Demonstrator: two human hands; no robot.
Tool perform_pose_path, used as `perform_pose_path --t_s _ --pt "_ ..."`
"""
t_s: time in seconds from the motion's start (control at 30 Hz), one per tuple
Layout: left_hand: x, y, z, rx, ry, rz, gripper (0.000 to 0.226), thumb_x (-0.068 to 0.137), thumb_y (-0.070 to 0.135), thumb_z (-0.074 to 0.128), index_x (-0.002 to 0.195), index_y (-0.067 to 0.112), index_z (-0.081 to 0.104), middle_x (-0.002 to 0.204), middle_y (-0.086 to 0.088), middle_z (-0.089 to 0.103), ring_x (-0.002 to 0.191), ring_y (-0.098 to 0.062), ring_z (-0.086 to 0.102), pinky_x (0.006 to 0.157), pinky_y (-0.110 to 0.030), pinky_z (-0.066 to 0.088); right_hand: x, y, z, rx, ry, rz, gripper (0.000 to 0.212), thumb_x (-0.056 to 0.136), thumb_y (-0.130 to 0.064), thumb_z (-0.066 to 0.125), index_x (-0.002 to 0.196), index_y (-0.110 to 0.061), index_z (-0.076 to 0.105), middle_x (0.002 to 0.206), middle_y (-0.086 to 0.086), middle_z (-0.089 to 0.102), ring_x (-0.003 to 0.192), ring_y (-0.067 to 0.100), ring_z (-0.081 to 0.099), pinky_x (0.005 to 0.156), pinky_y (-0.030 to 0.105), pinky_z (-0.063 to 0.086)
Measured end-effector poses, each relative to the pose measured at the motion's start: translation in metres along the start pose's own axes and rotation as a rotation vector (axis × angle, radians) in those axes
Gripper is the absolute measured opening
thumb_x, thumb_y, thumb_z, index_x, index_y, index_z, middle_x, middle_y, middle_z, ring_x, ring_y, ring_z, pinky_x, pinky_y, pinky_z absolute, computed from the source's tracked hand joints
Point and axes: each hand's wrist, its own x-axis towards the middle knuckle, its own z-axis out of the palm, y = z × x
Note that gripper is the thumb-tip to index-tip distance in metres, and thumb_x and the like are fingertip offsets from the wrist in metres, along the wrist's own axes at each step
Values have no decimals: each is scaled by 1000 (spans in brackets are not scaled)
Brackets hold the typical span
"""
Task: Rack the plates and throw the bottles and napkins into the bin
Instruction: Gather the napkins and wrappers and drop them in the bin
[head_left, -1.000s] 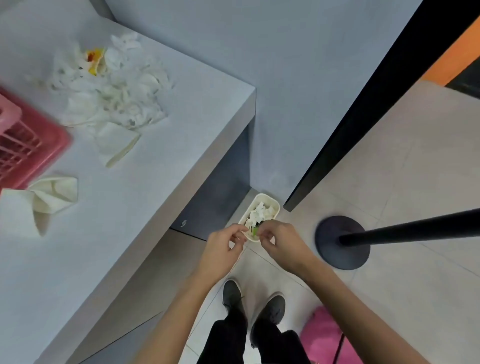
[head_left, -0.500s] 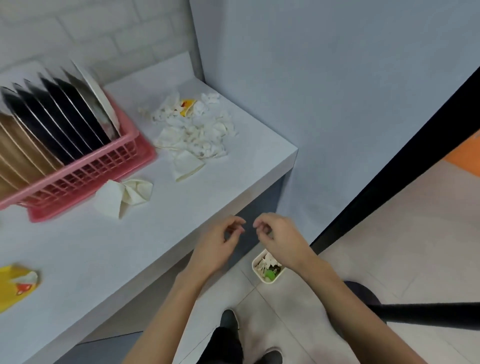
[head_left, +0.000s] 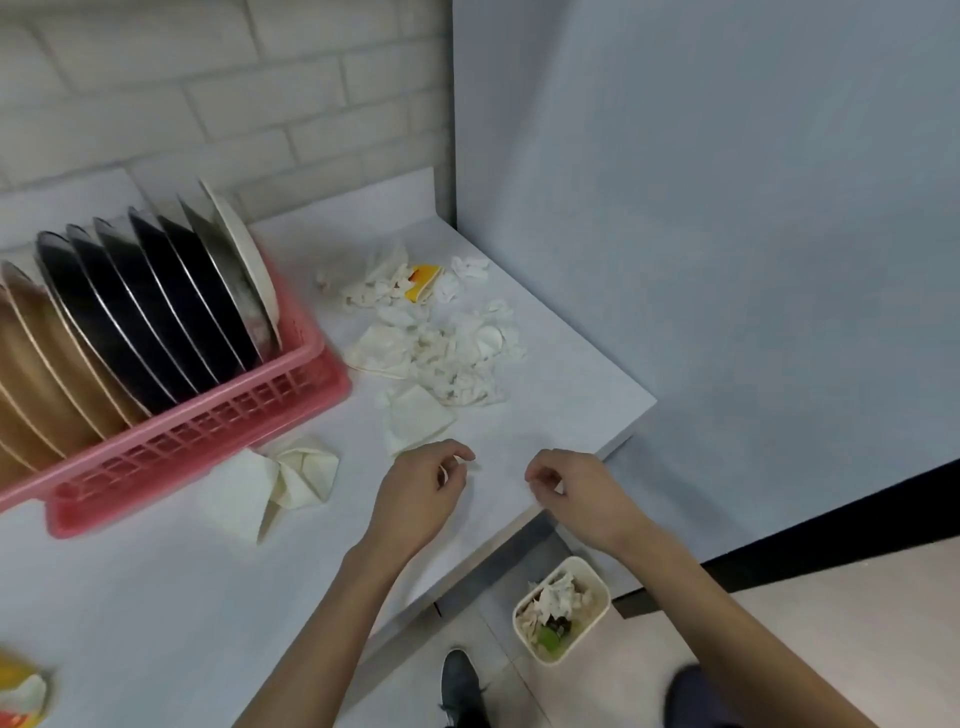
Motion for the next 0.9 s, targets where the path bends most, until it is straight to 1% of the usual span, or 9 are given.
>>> perform_pose_path --t_s 0.07,0.17,0.23,0.3,0.4,0.5,0.63,0.8,0.9 --pt "28 -3 -6 89 -6 27 20 93 22 59 110 27 68 88 13 61 73 -6 56 67 -22 43 19 -1 -6 8 14 30 12 93 -10 55 92 -15 65 87 -3 65 80 14 60 71 18 47" --pt "75 -5 -10 240 -26 119 36 91 28 64 126 26 60 114 9 56 92 -11 58 69 -24 42 44 -2 -11 28 46 71 15 93 -9 56 87 -21 63 82 -6 63 73 6 57 66 10 43" --pt "103 -5 -7 320 -56 143 49 89 30 67 136 26 54 131 6 49 103 -17 60 74 -27 45 57 -1 -12 25 54 90 16 93 -9 57 85 -22 62 81 -6 63 70 4 55 64 9 42" --pt "126 -6 -2 413 -102 164 57 86 32 69 140 27 50 137 5 45 105 -21 61 77 -30 45 66 1 -12 28 50 110 15 93 -10 57 85 -22 62 82 -2 65 71 9 56 64 12 42" --pt "145 -8 10 539 -195 201 58 86 34 68 140 27 50 135 3 47 110 -21 58 83 -31 40 76 6 -13 31 33 127 14 93 -11 57 86 -22 62 84 2 67 72 12 57 63 12 42" --pt "153 -11 18 556 -194 247 43 87 29 66 129 25 58 126 4 55 110 -19 58 80 -30 36 81 12 -16 11 17 131 15 93 -11 56 86 -22 61 84 2 67 70 11 55 61 12 40" --pt "153 -4 17 455 -140 255 31 82 28 67 111 20 62 109 4 61 98 -20 61 74 -32 42 86 19 -28 10 23 133 15 93 -11 57 85 -23 61 85 2 68 72 13 58 62 11 40" --pt "145 9 13 285 -88 198 25 83 34 63 104 21 58 96 8 66 86 -17 60 70 -34 48 96 25 -40 57 38 133 13 93 -14 58 85 -23 63 87 1 69 79 16 64 68 17 48" --pt "142 18 12 227 -63 194 20 89 36 58 102 22 55 91 7 63 80 -16 57 62 -31 40 103 22 -45 112 40 119 9 93 -16 58 91 -22 64 91 0 69 82 16 65 72 22 51"
